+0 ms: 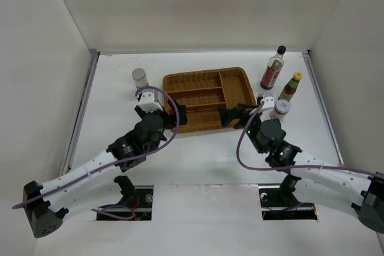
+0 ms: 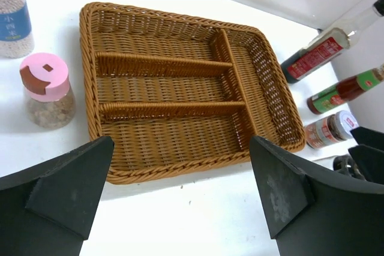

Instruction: Organize the condiment bottles

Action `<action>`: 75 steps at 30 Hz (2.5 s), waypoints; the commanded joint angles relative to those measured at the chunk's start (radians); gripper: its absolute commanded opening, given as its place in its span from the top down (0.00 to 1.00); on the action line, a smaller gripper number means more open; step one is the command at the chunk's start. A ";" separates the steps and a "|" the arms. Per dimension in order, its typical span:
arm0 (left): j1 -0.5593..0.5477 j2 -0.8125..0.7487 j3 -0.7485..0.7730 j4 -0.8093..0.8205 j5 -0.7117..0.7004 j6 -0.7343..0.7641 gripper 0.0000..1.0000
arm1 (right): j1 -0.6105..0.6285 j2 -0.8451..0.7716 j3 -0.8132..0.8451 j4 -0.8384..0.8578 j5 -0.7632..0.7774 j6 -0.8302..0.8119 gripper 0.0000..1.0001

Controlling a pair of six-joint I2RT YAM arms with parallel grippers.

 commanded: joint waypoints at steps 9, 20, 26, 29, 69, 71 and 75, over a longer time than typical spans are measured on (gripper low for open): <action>0.080 0.145 0.166 0.099 -0.039 0.167 0.00 | -0.009 0.053 -0.008 0.085 0.071 -0.013 0.00; 0.261 0.275 0.404 0.224 -0.006 0.319 0.54 | -0.012 0.073 -0.021 0.116 -0.037 0.005 0.72; 0.491 0.453 0.540 0.044 0.019 0.261 0.30 | -0.027 0.102 0.027 -0.005 -0.041 0.019 0.60; 0.557 0.524 0.560 0.018 0.036 0.252 0.12 | -0.029 0.108 0.027 0.006 -0.044 0.021 0.27; 0.607 0.650 0.674 0.095 0.105 0.215 0.60 | -0.049 0.127 0.012 0.035 -0.063 0.021 0.09; 0.564 0.648 0.674 0.102 0.115 0.215 0.60 | -0.049 0.122 0.009 0.035 -0.063 0.021 0.09; 0.486 0.700 0.691 0.107 0.142 0.210 0.60 | -0.063 0.120 0.002 0.042 -0.063 0.022 0.08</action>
